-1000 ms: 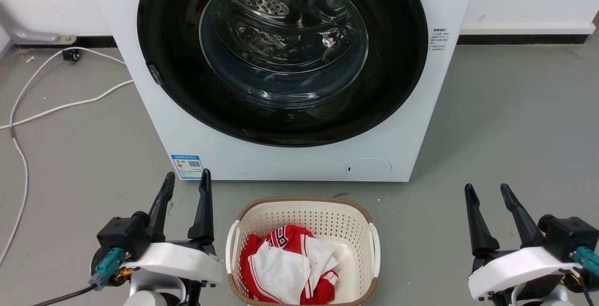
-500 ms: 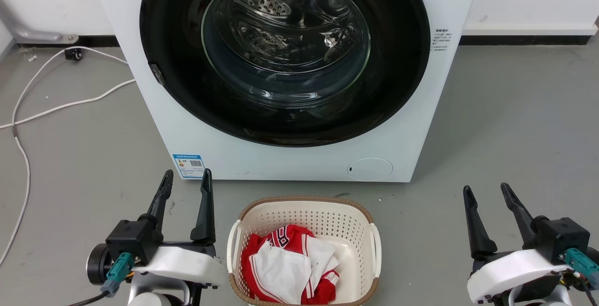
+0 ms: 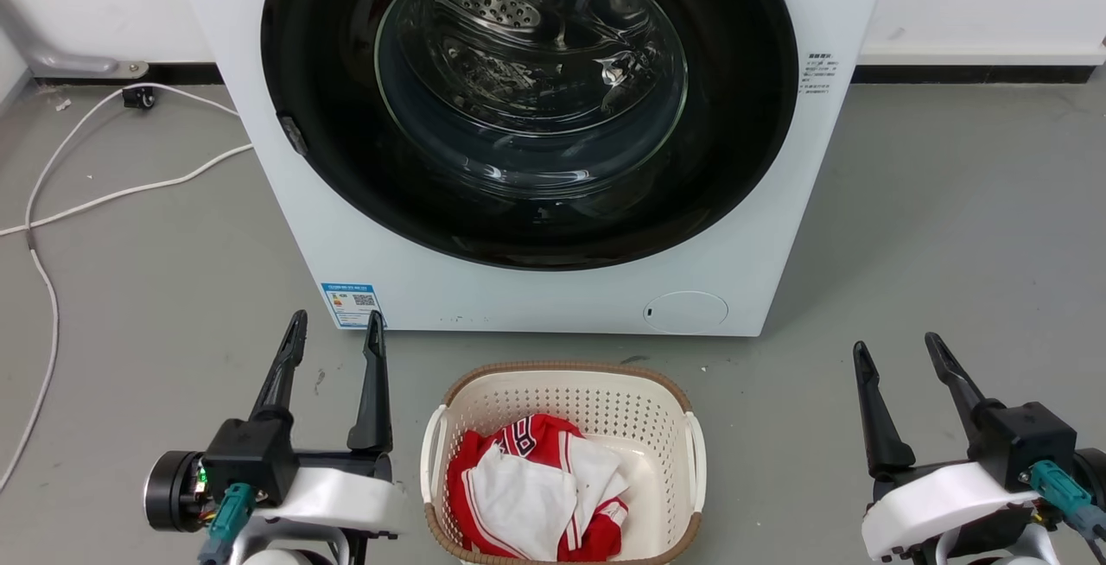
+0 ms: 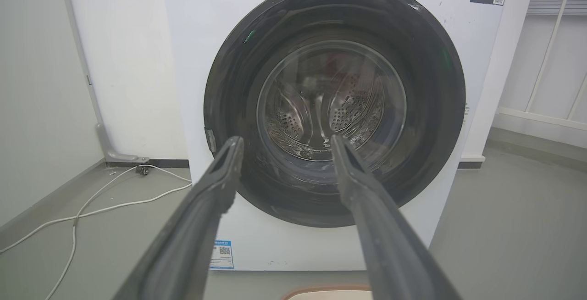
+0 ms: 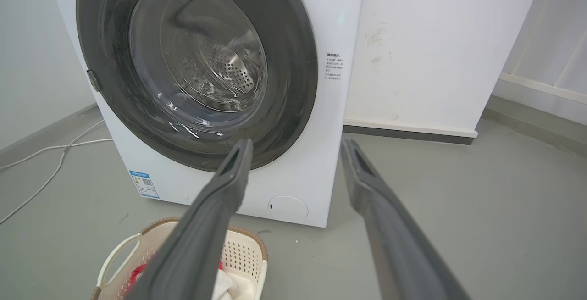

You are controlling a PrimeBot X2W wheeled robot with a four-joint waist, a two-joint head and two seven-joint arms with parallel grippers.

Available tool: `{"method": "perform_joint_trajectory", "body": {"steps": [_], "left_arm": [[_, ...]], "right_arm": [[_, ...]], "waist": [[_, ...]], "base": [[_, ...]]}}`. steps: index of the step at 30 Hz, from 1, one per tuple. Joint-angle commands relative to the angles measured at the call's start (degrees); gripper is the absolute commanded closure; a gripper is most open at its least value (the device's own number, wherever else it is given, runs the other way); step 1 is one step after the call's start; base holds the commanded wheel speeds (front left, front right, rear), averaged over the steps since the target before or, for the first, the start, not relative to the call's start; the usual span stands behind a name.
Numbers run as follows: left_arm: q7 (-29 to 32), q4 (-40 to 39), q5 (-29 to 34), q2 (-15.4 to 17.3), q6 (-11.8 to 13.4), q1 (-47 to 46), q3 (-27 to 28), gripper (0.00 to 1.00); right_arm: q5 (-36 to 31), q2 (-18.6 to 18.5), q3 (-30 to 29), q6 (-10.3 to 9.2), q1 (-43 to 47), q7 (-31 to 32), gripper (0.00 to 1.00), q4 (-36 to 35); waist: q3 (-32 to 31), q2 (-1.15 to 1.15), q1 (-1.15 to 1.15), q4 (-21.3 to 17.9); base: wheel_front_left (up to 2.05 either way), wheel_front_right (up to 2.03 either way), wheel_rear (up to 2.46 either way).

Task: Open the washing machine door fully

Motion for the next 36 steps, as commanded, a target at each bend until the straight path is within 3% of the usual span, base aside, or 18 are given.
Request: {"method": "perform_joint_trajectory", "body": {"steps": [1, 14, 36], "left_arm": [[-0.5, -0.3, 1.4, 0.1, 0.3, 0.6, 0.1, 0.0], [-1.7, -0.5, 7.4, -0.1, 1.1, 1.3, 0.1, 0.0], [-1.8, 0.7, 5.8, -1.5, -0.4, 1.7, 2.2, 0.0]], "right_arm": [[-1.0, 0.2, 0.0, -0.02, -0.1, -0.3, 0.0, -0.5], [-4.4, 0.3, -0.1, -0.02, 0.5, -0.6, 0.0, -0.5], [-2.5, 0.3, 0.0, -0.03, 0.3, -0.3, 0.0, 0.3]], "waist": [[0.0, 0.0, 0.0, 0.0], [-0.1, 0.0, 0.0, 0.2], [0.0, 0.0, 0.0, 0.3]], "base": [[0.0, 0.0, 0.0], [0.0, 0.0, 0.0], [0.0, 0.0, 0.0]]}}
